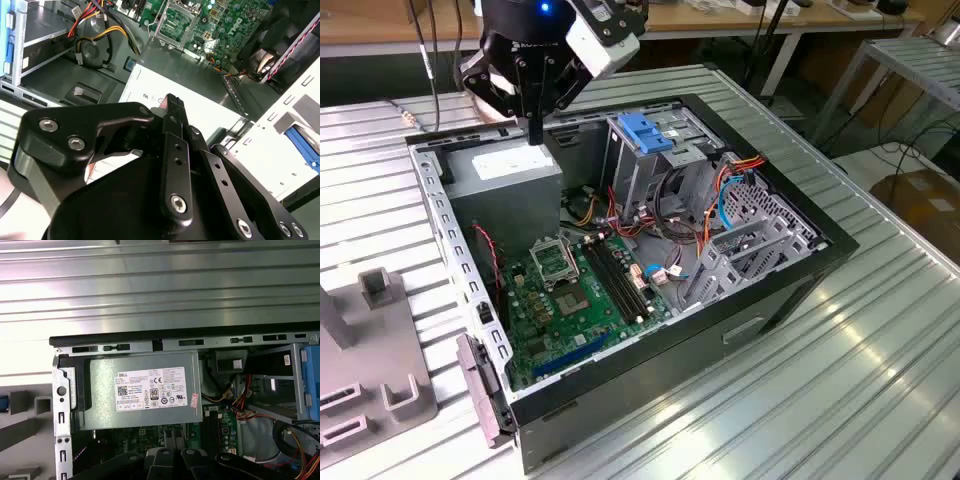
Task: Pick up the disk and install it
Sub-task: 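Reach for the disk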
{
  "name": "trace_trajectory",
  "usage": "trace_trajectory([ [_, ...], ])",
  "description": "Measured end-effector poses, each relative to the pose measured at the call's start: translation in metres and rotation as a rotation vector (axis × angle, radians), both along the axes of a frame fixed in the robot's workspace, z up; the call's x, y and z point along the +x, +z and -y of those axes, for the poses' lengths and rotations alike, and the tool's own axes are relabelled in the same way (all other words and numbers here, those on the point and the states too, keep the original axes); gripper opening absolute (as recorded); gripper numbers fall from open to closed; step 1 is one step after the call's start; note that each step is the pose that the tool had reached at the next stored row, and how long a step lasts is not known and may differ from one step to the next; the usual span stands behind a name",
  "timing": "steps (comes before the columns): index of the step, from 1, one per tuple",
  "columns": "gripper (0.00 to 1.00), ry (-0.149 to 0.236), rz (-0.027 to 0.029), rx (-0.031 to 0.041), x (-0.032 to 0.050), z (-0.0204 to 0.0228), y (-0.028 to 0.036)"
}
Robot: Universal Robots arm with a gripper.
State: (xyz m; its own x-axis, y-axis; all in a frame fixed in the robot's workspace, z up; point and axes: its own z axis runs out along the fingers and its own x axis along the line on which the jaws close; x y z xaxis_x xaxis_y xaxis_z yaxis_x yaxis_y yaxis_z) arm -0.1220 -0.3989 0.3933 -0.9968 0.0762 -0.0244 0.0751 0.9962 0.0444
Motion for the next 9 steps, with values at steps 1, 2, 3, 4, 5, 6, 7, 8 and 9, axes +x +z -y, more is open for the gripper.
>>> trace_trajectory([
  [1,0.1,0.0,0.0,0.0,-0.0001,0.0,0.0],
  [2,0.1,0.0,0.0,0.0,-0.0013,0.0,0.0],
  [3,0.1,0.0,0.0001,0.0001,-0.0025,0.0,0.0],
  [4,0.1,0.0,0.0,-0.0001,-0.003,0.0,0.0],
  [5,0.1,0.0,0.0,-0.0001,-0.0037,0.0,0.0],
  [6,0.1,0.0,0.0001,0.0,-0.0056,0.0,0.0],
  [7,0.1,0.0,0.0,0.0,-0.0065,0.0,0.0],
  [8,0.1,0.0,0.0,0.0,-0.0071,0.0,0.0],
  [9,0.1,0.0,0.0,0.0,-0.0077,0.0,0.0],
])
